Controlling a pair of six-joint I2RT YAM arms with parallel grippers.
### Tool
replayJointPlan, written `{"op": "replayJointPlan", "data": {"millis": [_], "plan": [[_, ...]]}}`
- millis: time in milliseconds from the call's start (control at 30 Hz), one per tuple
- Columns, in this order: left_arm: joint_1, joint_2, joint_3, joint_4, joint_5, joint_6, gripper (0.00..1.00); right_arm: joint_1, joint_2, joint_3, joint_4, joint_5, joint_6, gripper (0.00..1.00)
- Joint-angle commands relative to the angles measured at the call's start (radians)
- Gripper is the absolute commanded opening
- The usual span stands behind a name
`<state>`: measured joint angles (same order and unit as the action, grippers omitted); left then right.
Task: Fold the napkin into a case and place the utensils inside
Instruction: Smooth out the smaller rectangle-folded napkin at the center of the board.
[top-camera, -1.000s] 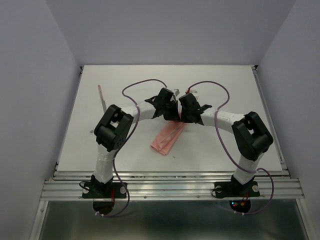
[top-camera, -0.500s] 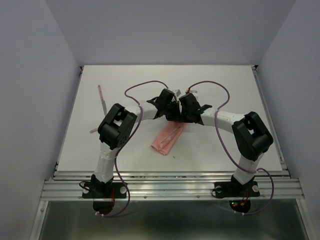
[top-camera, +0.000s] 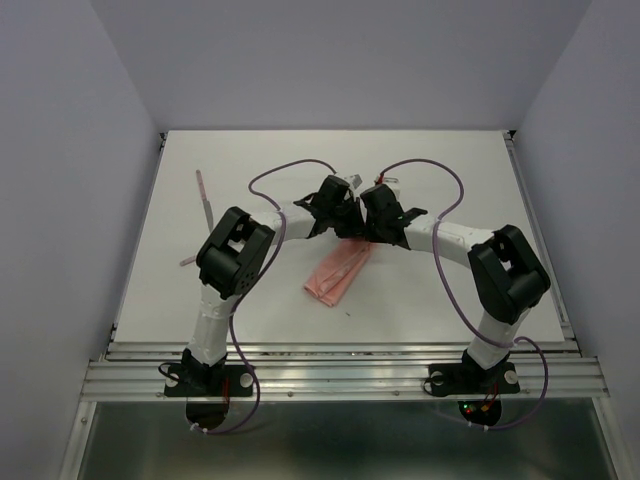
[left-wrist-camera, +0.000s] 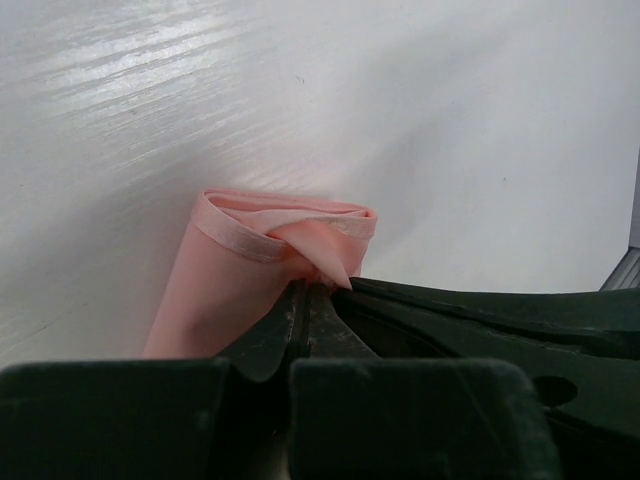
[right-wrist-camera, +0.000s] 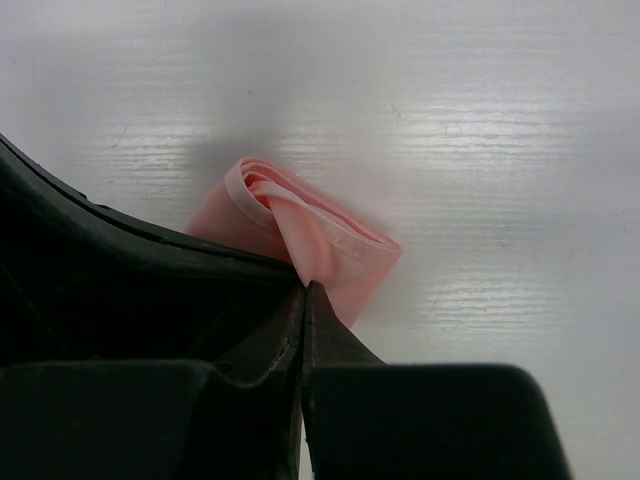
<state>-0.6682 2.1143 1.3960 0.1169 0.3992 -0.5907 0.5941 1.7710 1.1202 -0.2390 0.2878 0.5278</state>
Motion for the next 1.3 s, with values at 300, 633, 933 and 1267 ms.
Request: {"op": "replayJointPlan", "data": {"millis": [300,633,933,1267], "plan": [[-0.031,-0.037,-0.034,0.092,0.006,-0.044,0.00,0.003,-0.035,0.003,0.030,-0.024,0.009,0.01],[-0.018,-0.181,-0.092,0.020,-0.007,-0.008,0.00,0.003,-0.042,-0.005,0.030,-0.004,0.012,0.01],[-0.002,-0.209,-0.081,-0.066,-0.033,0.037,0.00,0.003,-0.039,0.000,0.029,-0.007,0.014,0.01],[0.032,-0.194,-0.132,-0.059,-0.062,0.060,0.00,0.003,-0.030,0.013,0.030,-0.015,0.011,0.01]]}}
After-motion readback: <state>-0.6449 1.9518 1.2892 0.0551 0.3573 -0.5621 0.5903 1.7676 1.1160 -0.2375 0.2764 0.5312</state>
